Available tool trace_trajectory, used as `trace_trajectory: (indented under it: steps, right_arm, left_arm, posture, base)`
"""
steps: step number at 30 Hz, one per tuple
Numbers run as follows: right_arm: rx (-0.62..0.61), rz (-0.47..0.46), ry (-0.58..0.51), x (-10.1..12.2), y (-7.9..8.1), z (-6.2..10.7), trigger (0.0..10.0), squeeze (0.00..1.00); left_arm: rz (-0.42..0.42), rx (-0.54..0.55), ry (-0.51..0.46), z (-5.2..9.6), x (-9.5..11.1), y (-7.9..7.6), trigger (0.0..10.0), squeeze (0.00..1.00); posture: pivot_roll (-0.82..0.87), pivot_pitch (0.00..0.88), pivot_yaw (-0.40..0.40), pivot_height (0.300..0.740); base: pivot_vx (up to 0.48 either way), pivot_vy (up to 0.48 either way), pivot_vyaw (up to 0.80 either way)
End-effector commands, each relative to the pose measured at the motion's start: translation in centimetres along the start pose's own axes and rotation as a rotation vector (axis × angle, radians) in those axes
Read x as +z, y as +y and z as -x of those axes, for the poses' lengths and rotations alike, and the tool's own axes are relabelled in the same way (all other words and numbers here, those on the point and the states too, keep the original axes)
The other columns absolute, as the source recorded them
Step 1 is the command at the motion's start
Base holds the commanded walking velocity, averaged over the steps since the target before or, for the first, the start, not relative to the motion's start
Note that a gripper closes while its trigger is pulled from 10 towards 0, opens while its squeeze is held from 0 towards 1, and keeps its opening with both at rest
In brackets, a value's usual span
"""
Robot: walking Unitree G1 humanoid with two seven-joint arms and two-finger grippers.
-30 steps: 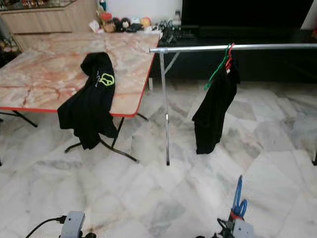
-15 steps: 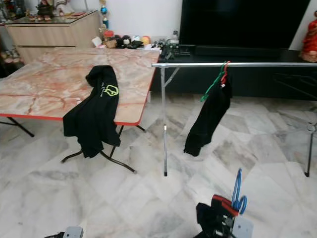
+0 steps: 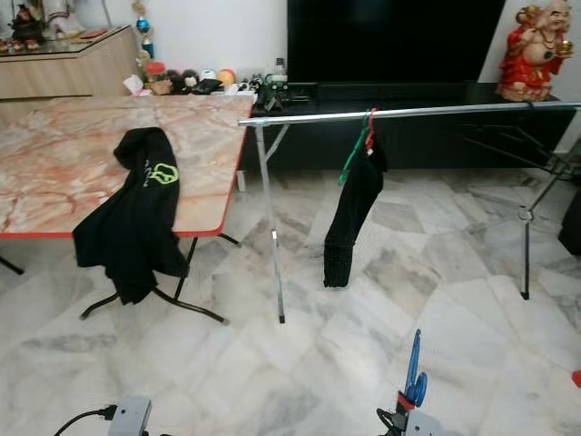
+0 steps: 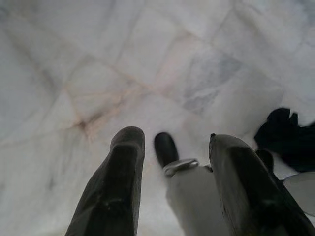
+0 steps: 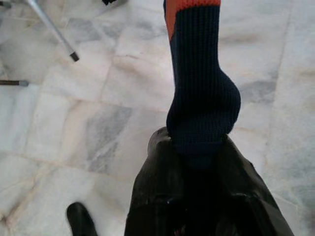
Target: Hang hanger
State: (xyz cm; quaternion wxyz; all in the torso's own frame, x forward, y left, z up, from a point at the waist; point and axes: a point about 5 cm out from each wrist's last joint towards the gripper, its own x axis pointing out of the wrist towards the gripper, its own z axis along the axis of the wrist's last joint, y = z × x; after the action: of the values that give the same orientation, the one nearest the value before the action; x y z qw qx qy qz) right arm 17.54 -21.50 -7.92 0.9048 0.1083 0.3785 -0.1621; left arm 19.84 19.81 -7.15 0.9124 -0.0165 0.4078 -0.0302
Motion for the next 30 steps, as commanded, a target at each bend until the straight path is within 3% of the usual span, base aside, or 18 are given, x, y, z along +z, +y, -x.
trace_trajectory:
  steps: [1, 4, 10, 22, 25, 26, 27, 28, 30]
  right_arm:
    - [-0.042, -0.02, -0.021, 0.2, -1.3, 0.1, 10.0, 0.0]
    - [-0.054, -0.022, -0.017, -0.1, -1.6, 0.2, 10.0, 0.0]
    - [-0.087, -0.037, -0.019, -0.3, -2.2, 0.4, 10.0, 0.0]
    - [-0.037, 0.046, -0.057, 0.9, -1.8, 0.1, 10.0, 0.0]
    - [-0.046, 0.043, -0.109, 2.1, -2.1, -0.1, 10.0, 0.0]
    - [-0.037, 0.038, -0.197, 3.8, -2.1, -0.2, 10.0, 0.0]
    - [-0.037, 0.038, -0.197, 3.8, -2.1, -0.2, 10.0, 0.0]
    - [0.005, 0.043, -0.308, 5.9, -1.4, -0.3, 10.0, 0.0]
    - [0.034, 0.054, -0.379, 7.2, -0.8, -0.3, 10.0, 0.0]
  left_arm:
    - [-0.015, -0.025, 0.007, -0.1, -0.2, -0.8, 10.0, 0.0]
    - [-0.021, -0.033, 0.011, -0.1, -0.3, -0.9, 10.0, 0.0]
    - [-0.009, -0.007, 0.0, 0.0, -0.1, -0.3, 10.0, 0.0]
    - [0.013, -0.013, -0.004, 0.1, -0.3, -0.1, 10.0, 0.0]
    - [0.002, -0.028, 0.0, 0.1, -0.3, -0.4, 10.0, 0.0]
    - [0.003, -0.031, -0.002, 0.1, -0.4, -0.5, 10.0, 0.0]
    - [0.003, -0.031, -0.002, 0.1, -0.4, -0.5, 10.0, 0.0]
    - [0.01, -0.027, -0.003, 0.1, -0.4, -0.5, 10.0, 0.0]
    - [0.012, -0.028, -0.002, 0.1, -0.4, -0.5, 10.0, 0.0]
  posture:
    - [-0.06, 0.0, 0.062, 0.74]
    - [-0.07, 0.0, 0.067, 0.74]
    - [-0.08, 0.0, 0.066, 0.74]
    - [-0.06, 0.0, 0.044, 0.74]
    - [-0.07, 0.0, 0.039, 0.74]
    - [-0.07, 0.0, 0.036, 0.74]
    - [-0.07, 0.0, 0.036, 0.74]
    - [-0.07, 0.0, 0.034, 0.74]
    - [-0.08, 0.0, 0.037, 0.74]
  base:
    - [0.0, -0.472, 0.0]
    - [0.0, -0.471, 0.0]
    - [0.0, 0.0, 0.0]
    - [0.0, 0.0, 0.0]
    - [0.0, 0.0, 0.0]
    - [0.0, 0.0, 0.0]
    - [0.0, 0.0, 0.0]
    - [0.0, 0.0, 0.0]
    - [0.0, 0.0, 0.0]
